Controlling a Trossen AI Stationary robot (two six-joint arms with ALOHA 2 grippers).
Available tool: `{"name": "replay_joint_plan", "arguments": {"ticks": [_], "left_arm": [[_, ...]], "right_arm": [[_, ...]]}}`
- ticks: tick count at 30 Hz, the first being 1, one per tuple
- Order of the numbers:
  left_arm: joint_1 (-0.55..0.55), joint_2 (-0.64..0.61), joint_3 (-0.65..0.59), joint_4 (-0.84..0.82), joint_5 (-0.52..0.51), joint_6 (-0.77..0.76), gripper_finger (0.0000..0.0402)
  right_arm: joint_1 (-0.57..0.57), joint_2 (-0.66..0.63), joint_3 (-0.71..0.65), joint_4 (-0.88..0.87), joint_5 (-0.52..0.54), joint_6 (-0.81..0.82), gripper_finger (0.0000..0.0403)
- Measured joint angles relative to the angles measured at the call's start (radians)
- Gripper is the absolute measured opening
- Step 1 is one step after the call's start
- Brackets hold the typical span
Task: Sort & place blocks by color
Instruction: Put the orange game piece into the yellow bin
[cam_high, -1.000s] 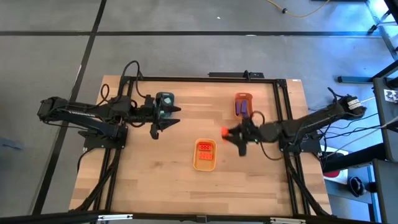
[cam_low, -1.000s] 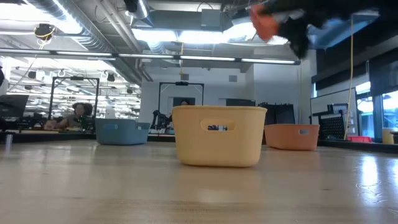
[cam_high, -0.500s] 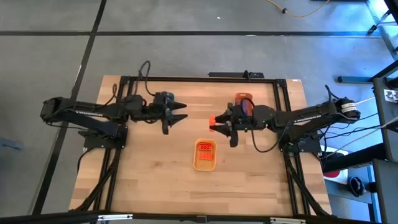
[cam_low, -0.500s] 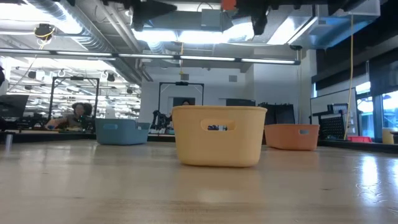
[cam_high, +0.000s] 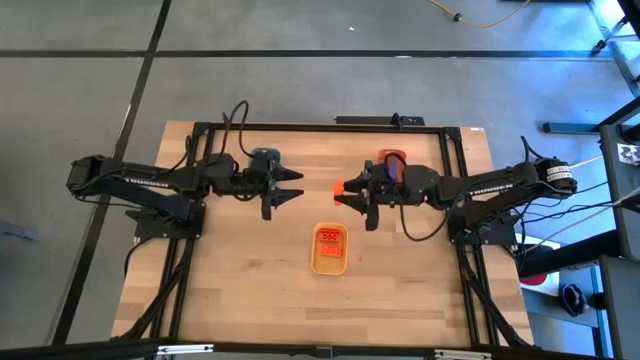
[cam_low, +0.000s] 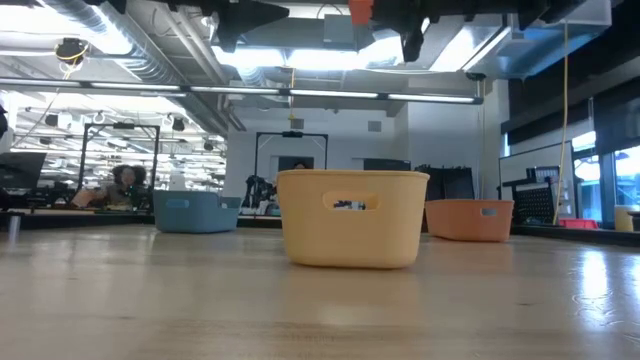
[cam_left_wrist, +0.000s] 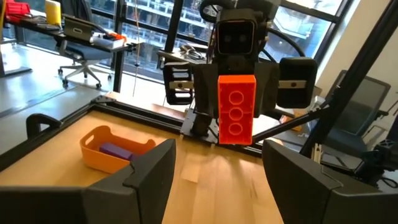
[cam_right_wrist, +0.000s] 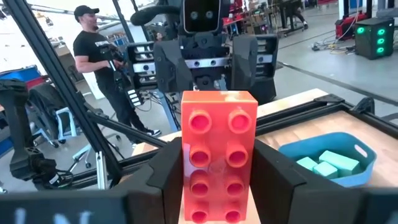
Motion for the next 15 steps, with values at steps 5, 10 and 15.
{"name": "replay_joint_plan", "arguments": {"ticks": [5, 10, 15], "left_arm": [[0.0, 0.0, 0.0, -0.001, 0.0, 0.0, 0.0231], [0.014, 0.0, 0.0, 0.001, 0.0, 0.004, 0.0231], [0.034, 0.0, 0.0, 0.006, 0.0, 0.004, 0.0231]], "right_arm": [[0.001, 0.006, 0.0, 0.019, 0.0, 0.002, 0.0143], [0.006, 0.034, 0.0, 0.026, -0.017, 0.049, 0.0143], [0.069, 0.128, 0.093, -0.161, -0.1, 0.093, 0.0143]]}}
